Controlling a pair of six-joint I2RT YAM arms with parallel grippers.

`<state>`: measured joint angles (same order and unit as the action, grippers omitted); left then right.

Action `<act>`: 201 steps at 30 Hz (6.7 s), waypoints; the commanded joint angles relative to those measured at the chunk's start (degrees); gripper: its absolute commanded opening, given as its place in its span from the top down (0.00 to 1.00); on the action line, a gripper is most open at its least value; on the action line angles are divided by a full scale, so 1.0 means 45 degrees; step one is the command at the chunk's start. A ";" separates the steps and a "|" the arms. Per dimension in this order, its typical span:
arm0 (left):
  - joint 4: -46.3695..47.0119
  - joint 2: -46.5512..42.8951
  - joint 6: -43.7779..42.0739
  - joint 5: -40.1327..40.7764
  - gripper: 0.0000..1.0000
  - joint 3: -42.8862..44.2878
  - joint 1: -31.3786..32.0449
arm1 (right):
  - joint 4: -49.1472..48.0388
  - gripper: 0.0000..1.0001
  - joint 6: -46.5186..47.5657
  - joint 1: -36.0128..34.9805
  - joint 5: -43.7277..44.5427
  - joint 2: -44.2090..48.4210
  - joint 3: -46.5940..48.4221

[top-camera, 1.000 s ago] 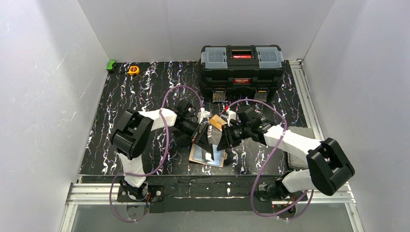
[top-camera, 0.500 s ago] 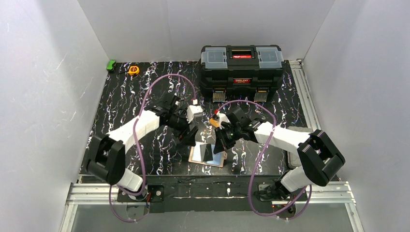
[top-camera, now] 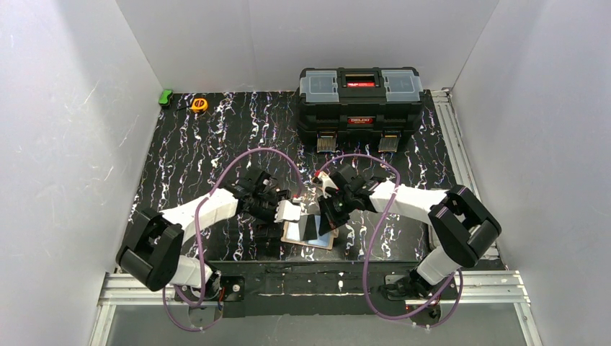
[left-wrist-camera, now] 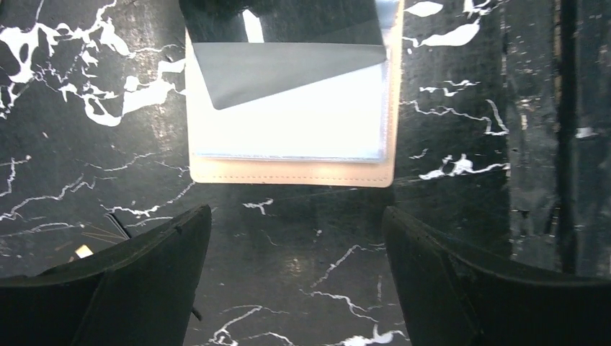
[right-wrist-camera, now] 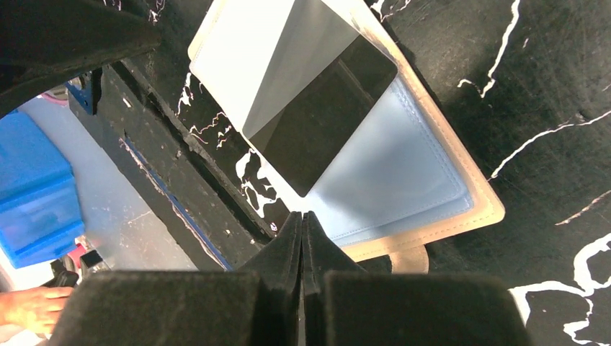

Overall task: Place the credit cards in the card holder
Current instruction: Insert the credit card into the card holder.

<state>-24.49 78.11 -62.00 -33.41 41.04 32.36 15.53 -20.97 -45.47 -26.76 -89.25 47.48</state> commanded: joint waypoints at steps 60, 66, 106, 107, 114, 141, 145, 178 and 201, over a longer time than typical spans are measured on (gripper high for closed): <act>0.1222 -0.0622 -0.0432 0.1535 0.48 -0.1208 0.1365 | 0.0661 0.99 0.1006 0.0042 0.0441 -0.2179 0.2534; 0.1321 0.0305 -0.0530 0.1424 0.61 -0.0725 0.1364 | 0.0521 0.99 0.1057 0.0144 0.0510 -0.2548 0.2525; 0.0781 0.0325 -0.0889 0.1731 0.83 -0.0819 0.1395 | -0.1014 0.92 0.0078 0.0144 0.0201 -0.2259 0.1885; 0.0775 0.0303 -0.0954 0.1766 0.84 -0.0892 0.1402 | -0.1113 0.88 0.0025 0.0144 0.0256 -0.2207 0.1701; 0.1011 0.0423 -0.1057 0.1863 0.88 -0.1048 0.1398 | -0.1349 0.71 -0.0109 0.0145 0.0397 -0.2345 0.1617; 0.1593 0.0600 -0.1028 0.1623 1.00 -0.1161 0.1657 | -0.1556 0.62 -0.0377 0.0086 -0.1263 -0.3352 0.2662; 0.1609 0.0554 -0.0940 0.1687 1.00 -0.1121 0.1651 | -0.1407 0.63 -0.0123 0.0086 -0.1723 -0.3098 0.2523; -0.1316 -0.2317 0.0864 0.3502 0.91 0.2200 0.0742 | 0.2503 0.12 0.0489 0.3230 0.1168 -0.1037 0.5251; 0.1145 -0.0597 0.3524 -0.1531 0.02 0.4718 -0.1058 | -0.1985 0.26 -0.3424 0.6880 -0.0451 -0.0180 0.3067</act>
<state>-22.90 74.35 -43.77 -33.56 61.56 27.88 12.36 -34.61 -17.15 -24.38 -89.27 61.19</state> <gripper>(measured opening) 0.981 0.785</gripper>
